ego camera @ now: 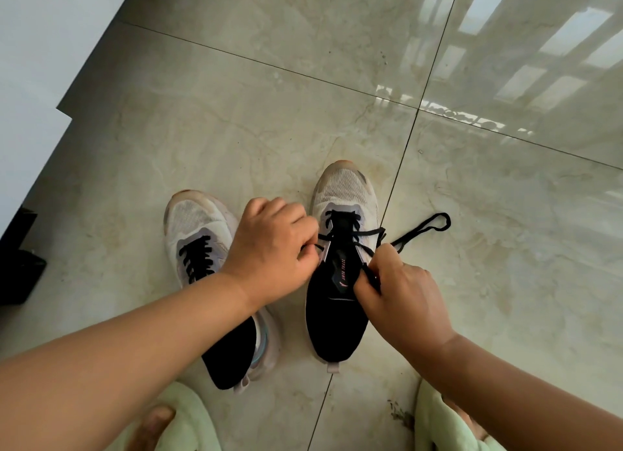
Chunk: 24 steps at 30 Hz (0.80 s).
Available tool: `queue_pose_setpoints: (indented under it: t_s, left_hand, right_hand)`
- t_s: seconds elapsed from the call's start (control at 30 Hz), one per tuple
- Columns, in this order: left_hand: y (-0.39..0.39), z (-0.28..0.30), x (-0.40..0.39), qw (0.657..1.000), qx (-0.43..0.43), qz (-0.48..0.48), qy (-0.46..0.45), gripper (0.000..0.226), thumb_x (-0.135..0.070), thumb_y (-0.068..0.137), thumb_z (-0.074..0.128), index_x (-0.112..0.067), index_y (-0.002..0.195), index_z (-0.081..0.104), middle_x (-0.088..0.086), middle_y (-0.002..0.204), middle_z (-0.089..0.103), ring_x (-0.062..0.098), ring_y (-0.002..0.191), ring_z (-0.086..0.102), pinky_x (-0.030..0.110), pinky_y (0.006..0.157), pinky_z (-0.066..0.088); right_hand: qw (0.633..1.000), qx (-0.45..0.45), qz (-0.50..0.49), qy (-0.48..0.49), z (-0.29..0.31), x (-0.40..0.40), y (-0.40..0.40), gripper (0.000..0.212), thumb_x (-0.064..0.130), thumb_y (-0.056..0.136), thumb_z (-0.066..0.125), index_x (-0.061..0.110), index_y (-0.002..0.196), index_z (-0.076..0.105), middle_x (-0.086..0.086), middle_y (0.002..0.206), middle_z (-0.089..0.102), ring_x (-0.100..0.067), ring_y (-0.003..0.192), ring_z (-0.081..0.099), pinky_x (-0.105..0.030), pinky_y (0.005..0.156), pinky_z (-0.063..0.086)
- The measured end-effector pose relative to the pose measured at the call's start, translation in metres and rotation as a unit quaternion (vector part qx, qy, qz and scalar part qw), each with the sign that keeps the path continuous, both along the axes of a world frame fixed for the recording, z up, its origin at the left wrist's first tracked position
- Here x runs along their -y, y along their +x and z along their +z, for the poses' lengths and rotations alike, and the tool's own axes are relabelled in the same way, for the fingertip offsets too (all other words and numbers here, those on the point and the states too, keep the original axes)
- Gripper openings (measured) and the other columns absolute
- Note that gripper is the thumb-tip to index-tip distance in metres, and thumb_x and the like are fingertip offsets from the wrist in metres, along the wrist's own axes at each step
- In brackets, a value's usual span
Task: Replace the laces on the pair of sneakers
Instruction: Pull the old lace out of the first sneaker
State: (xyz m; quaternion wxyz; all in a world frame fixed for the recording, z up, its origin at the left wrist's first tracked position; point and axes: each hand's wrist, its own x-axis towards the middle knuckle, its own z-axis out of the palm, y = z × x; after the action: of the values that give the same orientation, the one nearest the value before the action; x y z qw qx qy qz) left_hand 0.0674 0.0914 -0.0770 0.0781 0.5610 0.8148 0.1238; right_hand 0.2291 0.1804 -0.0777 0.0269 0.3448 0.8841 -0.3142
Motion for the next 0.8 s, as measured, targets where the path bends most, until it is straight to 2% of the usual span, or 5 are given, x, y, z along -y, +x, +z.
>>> queue_pose_setpoints:
  t_s: [0.2, 0.33, 0.53, 0.63, 0.8]
  left_hand:
    - [-0.038, -0.009, 0.016, 0.988, -0.046, 0.132, -0.069, 0.014, -0.013, 0.064, 0.066, -0.014, 0.060, 0.053, -0.004, 0.064, 0.042, 0.021, 0.064, 0.042, 0.030, 0.068, 0.019]
    - [-0.044, -0.012, 0.025, 0.977, -0.040, 0.156, -0.137, 0.010, -0.016, 0.066, 0.067, -0.016, 0.064, 0.057, -0.002, 0.067, 0.047, 0.027, 0.072, 0.051, 0.035, 0.073, 0.027]
    - [-0.015, -0.003, 0.018, 0.999, 0.029, 0.005, -0.040, 0.020, -0.021, 0.071, 0.067, -0.015, 0.091, 0.066, 0.000, 0.086, 0.058, 0.022, 0.083, 0.056, 0.036, 0.080, 0.037]
    - [0.003, 0.003, 0.009, 0.997, 0.037, -0.068, 0.004, 0.021, -0.028, 0.075, 0.056, -0.018, 0.089, 0.069, -0.002, 0.083, 0.056, 0.018, 0.080, 0.053, 0.031, 0.080, 0.035]
    - [0.007, 0.003, 0.001, 0.996, 0.019, -0.083, 0.010, 0.006, -0.020, 0.077, 0.065, -0.017, 0.077, 0.070, -0.003, 0.076, 0.062, 0.023, 0.077, 0.058, 0.035, 0.083, 0.033]
  right_hand:
    - [1.000, -0.008, 0.001, -0.001, -0.002, 0.002, 0.006, 0.026, 0.017, 0.088, 0.057, 0.008, 0.071, 0.039, 0.008, 0.044, 0.030, -0.022, 0.038, 0.035, -0.021, 0.039, 0.018]
    - [1.000, -0.003, 0.011, 0.003, -0.004, 0.001, 0.004, 0.025, 0.021, 0.090, 0.054, 0.009, 0.074, 0.039, 0.010, 0.045, 0.030, -0.018, 0.039, 0.033, -0.021, 0.041, 0.017]
    - [1.000, -0.009, 0.003, -0.001, -0.001, 0.001, 0.003, 0.027, 0.019, 0.088, 0.058, 0.010, 0.072, 0.039, 0.013, 0.044, 0.025, -0.010, 0.036, 0.025, -0.021, 0.041, 0.013]
    - [1.000, -0.013, 0.002, -0.003, 0.001, 0.002, 0.002, 0.029, 0.018, 0.086, 0.062, 0.011, 0.071, 0.038, 0.015, 0.044, 0.023, -0.007, 0.035, 0.022, -0.021, 0.041, 0.012]
    - [1.000, -0.011, 0.002, -0.001, 0.003, 0.001, 0.002, 0.033, 0.017, 0.084, 0.065, 0.012, 0.070, 0.036, 0.016, 0.044, 0.021, -0.013, 0.035, 0.023, -0.019, 0.040, 0.011]
